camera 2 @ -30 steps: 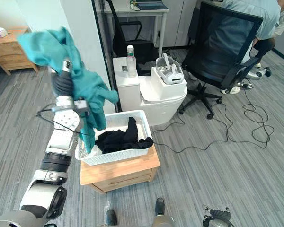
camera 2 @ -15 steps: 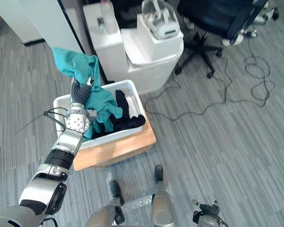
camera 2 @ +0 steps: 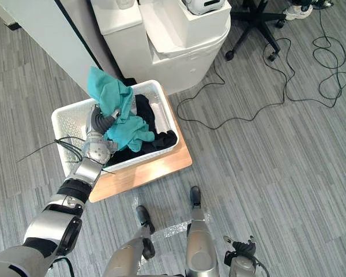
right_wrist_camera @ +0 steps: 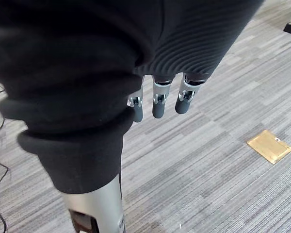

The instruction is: Tidy the bed and pick cloth on bed and put in laundry

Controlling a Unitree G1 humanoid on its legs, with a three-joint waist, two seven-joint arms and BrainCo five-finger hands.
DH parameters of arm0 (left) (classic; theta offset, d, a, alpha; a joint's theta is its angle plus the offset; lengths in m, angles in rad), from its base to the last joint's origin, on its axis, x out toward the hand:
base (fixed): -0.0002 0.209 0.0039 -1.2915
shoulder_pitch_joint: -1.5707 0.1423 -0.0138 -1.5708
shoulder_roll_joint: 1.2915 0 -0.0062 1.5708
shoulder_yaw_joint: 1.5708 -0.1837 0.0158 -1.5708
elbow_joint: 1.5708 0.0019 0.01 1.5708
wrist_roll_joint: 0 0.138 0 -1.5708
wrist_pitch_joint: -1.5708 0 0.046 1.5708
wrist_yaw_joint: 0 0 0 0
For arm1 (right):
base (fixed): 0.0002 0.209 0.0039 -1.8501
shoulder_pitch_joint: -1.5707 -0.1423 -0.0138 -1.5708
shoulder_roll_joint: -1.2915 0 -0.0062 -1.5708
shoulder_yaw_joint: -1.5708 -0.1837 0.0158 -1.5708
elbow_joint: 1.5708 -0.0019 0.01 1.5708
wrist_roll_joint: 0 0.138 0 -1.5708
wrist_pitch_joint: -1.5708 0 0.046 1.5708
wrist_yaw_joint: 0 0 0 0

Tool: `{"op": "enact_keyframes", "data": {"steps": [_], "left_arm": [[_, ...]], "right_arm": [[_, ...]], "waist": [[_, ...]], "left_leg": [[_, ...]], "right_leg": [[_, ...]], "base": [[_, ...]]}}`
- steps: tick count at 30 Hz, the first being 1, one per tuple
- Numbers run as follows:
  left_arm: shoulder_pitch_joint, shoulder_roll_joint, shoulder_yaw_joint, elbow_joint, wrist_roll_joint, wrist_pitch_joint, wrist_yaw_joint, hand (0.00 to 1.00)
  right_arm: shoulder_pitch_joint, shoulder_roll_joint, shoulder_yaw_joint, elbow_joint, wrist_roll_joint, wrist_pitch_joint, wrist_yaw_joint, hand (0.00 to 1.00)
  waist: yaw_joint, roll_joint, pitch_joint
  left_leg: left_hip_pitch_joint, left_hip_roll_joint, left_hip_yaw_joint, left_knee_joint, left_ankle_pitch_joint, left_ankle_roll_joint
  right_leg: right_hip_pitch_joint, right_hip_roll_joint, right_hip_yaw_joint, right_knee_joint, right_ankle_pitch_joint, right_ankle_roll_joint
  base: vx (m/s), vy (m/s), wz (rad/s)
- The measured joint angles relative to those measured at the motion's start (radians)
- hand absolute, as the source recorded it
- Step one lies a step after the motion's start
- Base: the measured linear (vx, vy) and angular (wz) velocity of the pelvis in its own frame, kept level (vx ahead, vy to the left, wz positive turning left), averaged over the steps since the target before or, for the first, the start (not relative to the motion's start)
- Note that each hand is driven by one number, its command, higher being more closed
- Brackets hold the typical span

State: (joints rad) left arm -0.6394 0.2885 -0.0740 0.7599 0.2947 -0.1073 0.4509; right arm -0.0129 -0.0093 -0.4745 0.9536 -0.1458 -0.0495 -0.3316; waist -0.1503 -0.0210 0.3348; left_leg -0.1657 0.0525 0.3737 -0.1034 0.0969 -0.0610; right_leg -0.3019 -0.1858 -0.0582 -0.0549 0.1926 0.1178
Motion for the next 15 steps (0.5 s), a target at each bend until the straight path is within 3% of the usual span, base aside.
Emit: {"op": "enact_keyframes", "data": {"steps": [6, 15], "left_arm": [[0.216, -0.012, 0.045, -0.093, -0.051, -0.012, -0.04, 0.0], [0.37, -0.072, 0.132, -0.233, -0.188, -0.031, -0.083, 0.0]], "right_arm": [[-0.001, 0.0, 0.032, -0.035, -0.002, 0.0, 0.004, 0.0], [-0.001, -0.001, 0.033, -0.035, -0.022, 0.02, 0.016, 0.0]], "waist": [[0.013, 0.014, 0.005], [0.053, 0.026, -0.003]], "left_leg": [[0.032, 0.002, -0.01, 0.0, -0.005, 0.006], [0.101, 0.001, -0.045, 0.005, -0.02, 0.007]], "right_leg": [[0.041, 0.001, -0.025, 0.001, -0.028, 0.002], [0.134, 0.001, -0.072, 0.001, -0.051, 0.007]], "base": [[0.05, -0.006, 0.06], [0.07, -0.007, 0.13]]}}
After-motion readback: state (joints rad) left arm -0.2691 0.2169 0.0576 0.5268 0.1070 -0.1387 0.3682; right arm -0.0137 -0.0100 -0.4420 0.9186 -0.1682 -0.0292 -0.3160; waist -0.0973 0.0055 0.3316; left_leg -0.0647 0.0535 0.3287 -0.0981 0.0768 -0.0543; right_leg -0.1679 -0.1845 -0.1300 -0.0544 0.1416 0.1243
